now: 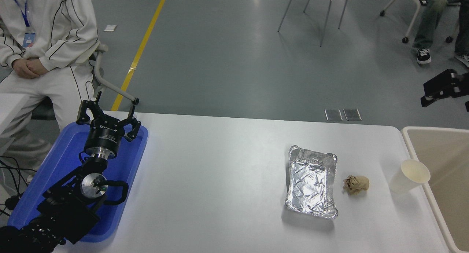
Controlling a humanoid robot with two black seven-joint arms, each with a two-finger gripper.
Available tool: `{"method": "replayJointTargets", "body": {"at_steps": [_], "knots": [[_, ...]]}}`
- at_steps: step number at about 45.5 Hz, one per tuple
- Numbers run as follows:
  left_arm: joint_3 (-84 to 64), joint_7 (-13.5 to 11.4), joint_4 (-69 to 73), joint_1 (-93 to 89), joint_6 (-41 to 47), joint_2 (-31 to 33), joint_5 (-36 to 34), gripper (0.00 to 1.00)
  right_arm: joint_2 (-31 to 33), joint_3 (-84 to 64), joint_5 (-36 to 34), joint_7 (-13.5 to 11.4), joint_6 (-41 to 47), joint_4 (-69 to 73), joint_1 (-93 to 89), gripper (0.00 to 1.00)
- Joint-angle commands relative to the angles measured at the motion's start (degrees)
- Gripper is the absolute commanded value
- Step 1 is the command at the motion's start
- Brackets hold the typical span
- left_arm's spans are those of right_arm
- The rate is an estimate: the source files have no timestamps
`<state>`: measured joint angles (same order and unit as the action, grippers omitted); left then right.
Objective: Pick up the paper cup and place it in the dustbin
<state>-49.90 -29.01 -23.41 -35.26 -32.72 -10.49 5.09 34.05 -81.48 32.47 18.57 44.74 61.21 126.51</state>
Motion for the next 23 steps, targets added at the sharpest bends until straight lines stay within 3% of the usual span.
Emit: {"method": "replayJointTargets", "body": {"at_steps": [1,23], "knots": [[0.0,0.0,-0.1,-0.1,-0.1,0.0,0.0,1.00,-1.1,-0.9,-1.2,-0.7,0.3,0.1,2.4,1.00],[0.0,0.0,-0.1,0.0,-0.1,-0.1,0.0,1.00,-1.9,-6.6,-5.0,-0.7,0.3,3.5,5.8,1.00]]}}
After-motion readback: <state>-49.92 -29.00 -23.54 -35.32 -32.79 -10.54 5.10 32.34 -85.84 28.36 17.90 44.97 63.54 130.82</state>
